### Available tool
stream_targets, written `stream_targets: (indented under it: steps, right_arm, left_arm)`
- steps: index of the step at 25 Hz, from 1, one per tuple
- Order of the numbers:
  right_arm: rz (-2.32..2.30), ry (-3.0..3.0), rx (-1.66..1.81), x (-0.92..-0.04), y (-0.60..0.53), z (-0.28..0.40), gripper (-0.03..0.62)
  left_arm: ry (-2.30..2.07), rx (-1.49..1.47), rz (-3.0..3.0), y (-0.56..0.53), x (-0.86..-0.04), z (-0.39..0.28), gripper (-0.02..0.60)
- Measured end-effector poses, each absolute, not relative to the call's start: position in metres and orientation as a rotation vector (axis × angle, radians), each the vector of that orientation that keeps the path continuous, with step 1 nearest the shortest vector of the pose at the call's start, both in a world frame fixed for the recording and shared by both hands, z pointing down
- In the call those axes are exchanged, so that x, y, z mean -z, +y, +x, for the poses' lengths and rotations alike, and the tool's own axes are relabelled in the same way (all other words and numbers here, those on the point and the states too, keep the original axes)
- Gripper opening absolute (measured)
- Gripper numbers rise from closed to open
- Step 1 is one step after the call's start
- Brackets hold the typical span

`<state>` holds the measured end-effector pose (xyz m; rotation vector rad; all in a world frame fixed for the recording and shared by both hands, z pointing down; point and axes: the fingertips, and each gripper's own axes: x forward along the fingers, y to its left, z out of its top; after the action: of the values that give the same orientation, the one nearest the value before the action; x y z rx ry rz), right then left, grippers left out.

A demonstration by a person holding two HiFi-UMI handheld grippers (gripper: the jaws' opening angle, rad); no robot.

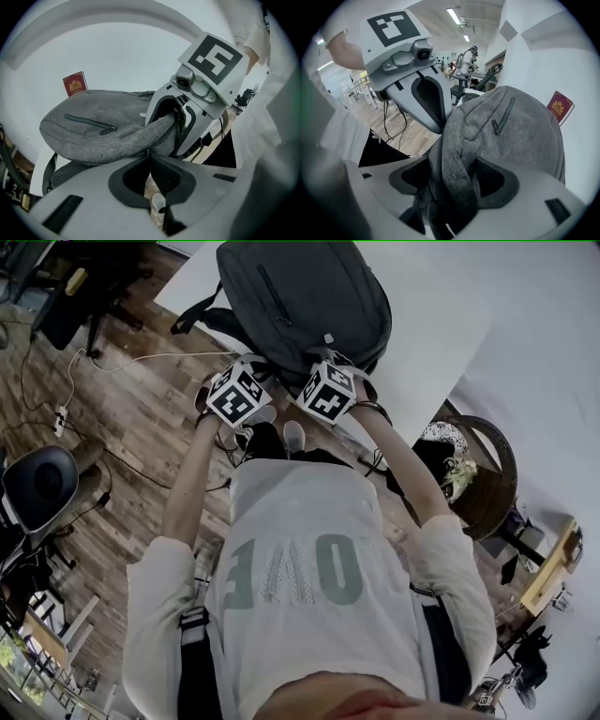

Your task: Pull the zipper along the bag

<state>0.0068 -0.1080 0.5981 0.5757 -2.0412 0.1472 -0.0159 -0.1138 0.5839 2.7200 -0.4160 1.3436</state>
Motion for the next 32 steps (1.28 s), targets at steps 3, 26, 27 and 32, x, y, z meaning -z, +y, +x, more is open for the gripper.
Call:
stream_targets:
  steps: [3,26,27,32]
  right_arm:
    - [0.567,-2.050,-0.140,-0.596,-0.107,0.003,0.341]
    - [0.155,-1.458,0.404,-0.585,-0.160,0.197,0.337]
    - [0.119,-1.444,0.401,-0.586,-0.159,0.196,0.336]
    - [0.039,-1.346,0.351,-0.615,-0.146,0.202,0.322]
  left_arm:
    - [-0.471,-1.353,2.704,-0.115,-0.589,-0.023,0.028]
    - [-0.605,-1.325,2.620,-0.116,-0.611,-0.038,0.028]
    - [-0.605,-1.325,2.620,-0.116,-0.610,-0.038,0.026]
    - [-0.611,-1.332,2.621,-0.118,-0.612,-0.040,0.026]
